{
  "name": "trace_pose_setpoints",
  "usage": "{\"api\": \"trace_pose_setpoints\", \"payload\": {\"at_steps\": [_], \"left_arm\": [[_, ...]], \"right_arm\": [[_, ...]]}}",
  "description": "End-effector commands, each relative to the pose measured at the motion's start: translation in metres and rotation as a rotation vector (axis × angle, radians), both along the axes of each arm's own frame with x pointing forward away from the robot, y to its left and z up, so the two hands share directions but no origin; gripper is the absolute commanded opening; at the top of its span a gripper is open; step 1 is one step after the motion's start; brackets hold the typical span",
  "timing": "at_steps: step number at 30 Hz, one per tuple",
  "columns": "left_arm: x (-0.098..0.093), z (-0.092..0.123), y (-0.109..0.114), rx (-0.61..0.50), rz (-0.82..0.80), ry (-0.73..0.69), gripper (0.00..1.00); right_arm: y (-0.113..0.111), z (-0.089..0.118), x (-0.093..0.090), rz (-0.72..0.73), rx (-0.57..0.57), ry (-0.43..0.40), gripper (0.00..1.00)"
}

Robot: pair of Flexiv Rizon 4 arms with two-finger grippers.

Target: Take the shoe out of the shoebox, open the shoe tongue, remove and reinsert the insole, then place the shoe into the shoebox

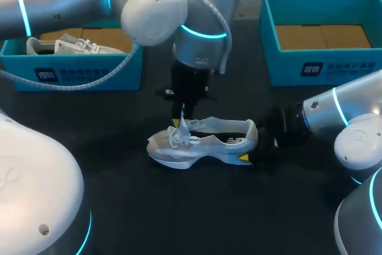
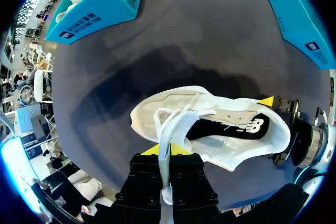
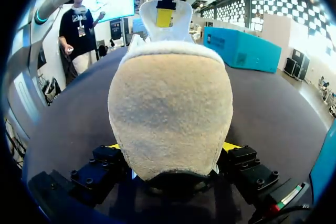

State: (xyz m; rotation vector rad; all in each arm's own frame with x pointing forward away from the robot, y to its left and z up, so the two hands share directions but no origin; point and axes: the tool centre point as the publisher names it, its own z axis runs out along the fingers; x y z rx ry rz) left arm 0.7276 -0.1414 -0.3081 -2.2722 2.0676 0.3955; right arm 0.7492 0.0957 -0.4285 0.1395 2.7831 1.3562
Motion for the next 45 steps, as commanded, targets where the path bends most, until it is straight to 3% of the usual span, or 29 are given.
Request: {"api": "trace_pose_setpoints", "payload": {"at_steps": [1, 8, 17, 20, 21, 23, 24, 25, 27, 28, 38, 45], "left_arm": [[0.001, 0.004, 0.014, -0.099, 0.010, 0.001, 0.00], [-0.001, 0.002, 0.029, -0.099, -0.002, 0.000, 0.00], [-0.012, -0.019, 0.045, -0.053, -0.026, 0.021, 0.00], [-0.014, -0.028, 0.051, -0.025, -0.014, 0.031, 0.10], [-0.015, -0.030, 0.053, -0.025, -0.010, 0.037, 0.18], [-0.015, -0.035, 0.056, -0.017, -0.004, 0.045, 0.42], [-0.015, -0.036, 0.057, -0.017, 0.000, 0.048, 0.64], [-0.015, -0.038, 0.058, -0.017, 0.002, 0.050, 0.69], [-0.015, -0.041, 0.060, -0.018, 0.012, 0.060, 0.92], [-0.015, -0.043, 0.061, -0.020, 0.015, 0.065, 0.97], [-0.017, -0.050, 0.067, -0.021, 0.046, 0.088, 1.00], [-0.015, -0.026, 0.055, -0.091, 0.004, 0.035, 1.00]], "right_arm": [[0.005, -0.004, -0.001, -0.001, -0.006, 0.000, 0.00], [0.005, -0.004, -0.001, -0.001, -0.006, 0.000, 0.00], [0.005, -0.004, -0.001, -0.001, -0.006, 0.000, 0.00], [0.005, -0.004, -0.001, -0.001, -0.006, 0.000, 0.00], [0.005, -0.004, -0.001, -0.001, -0.006, 0.000, 0.00], [0.005, -0.004, -0.001, -0.001, -0.006, 0.000, 0.00], [0.005, -0.004, -0.001, -0.001, -0.006, 0.000, 0.00], [0.005, -0.004, -0.001, -0.001, -0.006, 0.000, 0.00], [0.005, -0.004, -0.001, -0.001, -0.006, 0.000, 0.00], [0.005, -0.004, -0.001, -0.001, -0.006, 0.000, 0.00], [0.005, -0.004, -0.001, -0.001, -0.006, 0.000, 0.00], [0.005, -0.004, -0.001, -0.001, -0.006, 0.000, 0.00]]}}
